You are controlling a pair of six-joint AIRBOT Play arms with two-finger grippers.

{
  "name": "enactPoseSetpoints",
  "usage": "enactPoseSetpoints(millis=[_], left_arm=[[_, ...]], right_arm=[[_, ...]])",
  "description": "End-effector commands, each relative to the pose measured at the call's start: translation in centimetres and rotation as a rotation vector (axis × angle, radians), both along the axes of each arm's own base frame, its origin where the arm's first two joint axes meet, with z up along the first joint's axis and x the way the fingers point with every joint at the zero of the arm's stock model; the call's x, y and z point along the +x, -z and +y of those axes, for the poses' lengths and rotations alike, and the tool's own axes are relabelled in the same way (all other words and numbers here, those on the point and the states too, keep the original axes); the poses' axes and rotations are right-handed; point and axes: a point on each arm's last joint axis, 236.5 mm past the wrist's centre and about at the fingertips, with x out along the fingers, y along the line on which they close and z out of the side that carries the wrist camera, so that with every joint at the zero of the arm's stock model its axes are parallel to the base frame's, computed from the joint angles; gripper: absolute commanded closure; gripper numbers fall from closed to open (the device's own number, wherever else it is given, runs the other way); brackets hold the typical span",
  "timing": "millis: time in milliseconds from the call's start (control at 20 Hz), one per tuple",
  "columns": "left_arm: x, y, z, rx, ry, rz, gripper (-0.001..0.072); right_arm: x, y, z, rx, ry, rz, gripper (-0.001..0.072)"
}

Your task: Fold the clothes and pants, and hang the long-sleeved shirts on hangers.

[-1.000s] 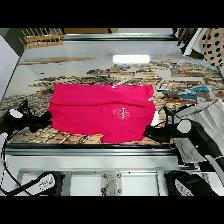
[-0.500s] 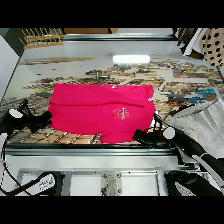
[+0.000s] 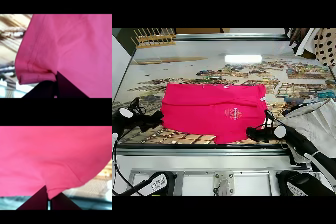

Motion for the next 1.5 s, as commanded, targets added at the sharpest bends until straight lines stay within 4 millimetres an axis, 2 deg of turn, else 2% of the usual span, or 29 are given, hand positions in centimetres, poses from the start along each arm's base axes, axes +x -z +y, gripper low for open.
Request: enactPoseSetpoints(millis=[0, 100, 200, 300, 350, 450, 550, 650, 700, 900, 1100, 1300, 1400, 1450], left_arm=[[-2.3, -3.0, 0.6, 0.075, 0.092, 0.030, 0.0700], [-5.7, -5.0, 0.3, 0.112, 0.137, 0.081, 0.0701], [-9.4, -6.2, -0.8, 0.105, 0.166, 0.141, 0.0700], [-12.1, -7.1, -2.1, 0.082, 0.185, 0.176, 0.0701], [-13.0, -7.5, -2.6, 0.078, 0.190, 0.182, 0.0701], [-13.3, -8.2, -2.7, 0.088, 0.191, 0.161, 0.0701], [-12.9, -8.1, -2.5, 0.093, 0.187, 0.150, 0.0701], [-11.9, -7.4, -2.4, 0.071, 0.195, 0.178, 0.0701], [-10.8, -7.1, -2.2, 0.072, 0.206, 0.183, 0.0701], [-3.8, -6.3, -1.6, 0.098, 0.261, 0.142, 0.0700], [1.9, -4.3, -1.3, 0.092, 0.299, 0.162, 0.0701], [5.2, -2.5, -0.5, 0.081, 0.302, 0.183, 0.0701], [6.6, -2.2, -0.4, 0.074, 0.299, 0.174, 0.0696], [7.5, -2.5, -0.7, 0.056, 0.292, 0.150, 0.0481]], right_arm=[[-1.5, -3.1, -2.6, -0.137, -0.182, -0.004, 0.0693], [-3.8, -5.3, -4.7, -0.192, -0.244, 0.040, 0.0693], [-6.8, -6.9, -6.0, -0.197, -0.260, 0.113, 0.0693], [-9.2, -8.0, -7.1, -0.197, -0.261, 0.180, 0.0693], [-9.6, -8.5, -7.5, -0.198, -0.259, 0.189, 0.0694], [-8.6, -9.4, -7.6, -0.197, -0.235, 0.164, 0.0694], [-6.4, -9.9, -7.4, -0.205, -0.219, 0.127, 0.0694], [-3.1, -10.1, -7.0, -0.209, -0.206, 0.097, 0.0694], [-1.2, -10.1, -6.7, -0.211, -0.213, 0.079, 0.0694], [6.2, -9.3, -5.5, -0.220, -0.251, 0.055, 0.0694], [11.9, -7.2, -4.5, -0.224, -0.266, 0.060, 0.0693], [16.9, -6.1, -3.6, -0.213, -0.222, -0.027, 0.0692], [19.1, -6.2, -3.0, -0.190, -0.178, -0.104, 0.0676], [20.3, -6.7, -2.6, -0.171, -0.152, -0.148, 0.0579]])
